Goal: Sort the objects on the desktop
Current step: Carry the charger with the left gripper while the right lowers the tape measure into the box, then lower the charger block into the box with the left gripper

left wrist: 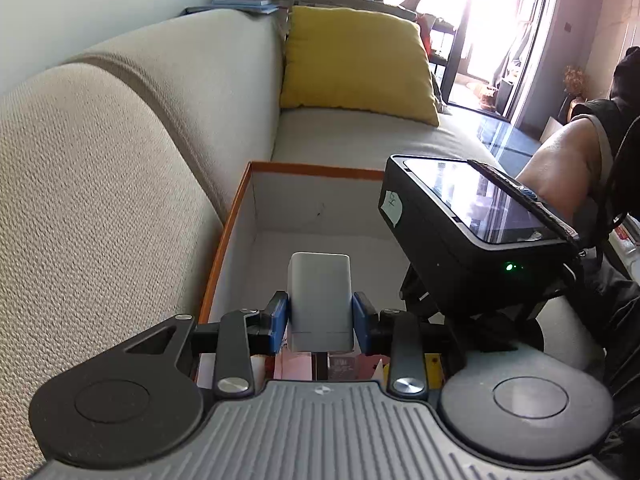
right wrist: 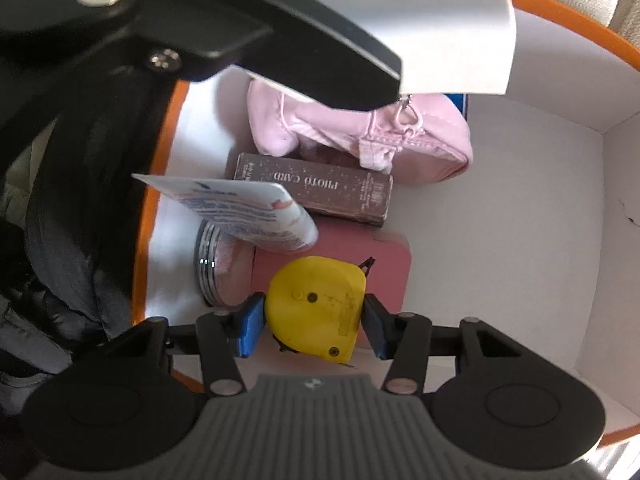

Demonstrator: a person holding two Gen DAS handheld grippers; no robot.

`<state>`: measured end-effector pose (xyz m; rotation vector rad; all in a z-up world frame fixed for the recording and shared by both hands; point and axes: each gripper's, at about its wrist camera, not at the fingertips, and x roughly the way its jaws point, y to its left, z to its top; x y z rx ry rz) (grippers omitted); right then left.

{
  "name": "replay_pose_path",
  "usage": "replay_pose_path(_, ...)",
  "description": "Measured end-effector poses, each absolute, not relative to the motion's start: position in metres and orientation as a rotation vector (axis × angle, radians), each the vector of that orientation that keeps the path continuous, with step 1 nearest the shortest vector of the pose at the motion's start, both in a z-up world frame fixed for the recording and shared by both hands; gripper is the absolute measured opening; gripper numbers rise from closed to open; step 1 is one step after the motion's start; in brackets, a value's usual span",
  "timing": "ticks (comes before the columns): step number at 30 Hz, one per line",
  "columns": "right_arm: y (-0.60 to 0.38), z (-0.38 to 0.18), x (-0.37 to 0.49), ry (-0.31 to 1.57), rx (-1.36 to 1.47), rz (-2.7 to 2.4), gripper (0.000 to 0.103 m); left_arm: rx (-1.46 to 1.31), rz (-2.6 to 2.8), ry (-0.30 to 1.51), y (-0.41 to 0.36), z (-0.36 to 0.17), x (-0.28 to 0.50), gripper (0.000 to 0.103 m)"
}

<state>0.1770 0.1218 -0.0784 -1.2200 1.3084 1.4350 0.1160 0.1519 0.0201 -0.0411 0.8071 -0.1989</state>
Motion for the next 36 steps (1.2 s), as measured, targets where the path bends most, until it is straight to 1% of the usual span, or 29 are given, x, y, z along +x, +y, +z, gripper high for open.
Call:
replay_pose_path(5,0.125,-0.085,0.18,1.361,-1.192,1.455,0.055,-0.043,-0.197,0.821,0.153,0.016,0.118,0.039)
replay_pose_path(10,0.128,-0.081,0.187,1.376,-1.17,1.464,0.056,-0.046,-0.205,0.823,0.153,0.015,0.121,0.039)
replay_pose_path(12,0.129,-0.076,0.191,1.364,-1.151,1.464,0.054,-0.044,-0.208,0.82,0.153,0.015,0.121,0.039)
replay_pose_path(13,0.13,-0.073,0.195,1.352,-1.143,1.458,0.046,-0.043,-0.21,0.818,0.153,0.016,0.121,0.039)
replay_pose_path(14,0.13,-0.072,0.199,1.35,-1.136,1.448,0.03,-0.041,-0.211,0.818,0.152,0.016,0.12,0.039)
replay_pose_path(15,0.131,-0.07,0.204,1.347,-1.127,1.431,0.026,-0.039,-0.211,0.818,0.152,0.016,0.12,0.039)
replay_pose_path(17,0.134,-0.069,0.212,1.312,-1.135,1.388,0.022,-0.038,-0.206,0.818,0.153,0.014,0.122,0.039)
replay_pose_path(19,0.136,-0.075,0.213,1.282,-1.198,1.346,0.021,-0.038,-0.204,0.818,0.153,0.014,0.122,0.039)
replay_pose_path(23,0.139,-0.089,0.206,1.289,-1.272,1.351,0.019,-0.033,-0.216,0.81,0.151,0.016,0.121,0.039)
replay_pose_path(25,0.141,-0.091,0.204,1.314,-1.265,1.372,0.019,-0.03,-0.222,0.808,0.151,0.017,0.12,0.039)
replay_pose_path(26,0.142,-0.091,0.205,1.327,-1.247,1.386,0.016,-0.027,-0.223,0.809,0.15,0.017,0.119,0.039)
replay_pose_path(30,0.145,-0.09,0.214,1.354,-1.19,1.391,0.015,-0.015,-0.234,0.81,0.148,0.016,0.119,0.039)
replay_pose_path(32,0.145,-0.087,0.22,1.356,-1.17,1.378,0.016,-0.001,-0.244,0.807,0.146,0.016,0.12,0.039)
replay_pose_path(36,0.139,-0.058,0.234,1.278,-1.122,1.378,0.017,0.048,-0.279,0.805,0.135,0.016,0.123,0.039)
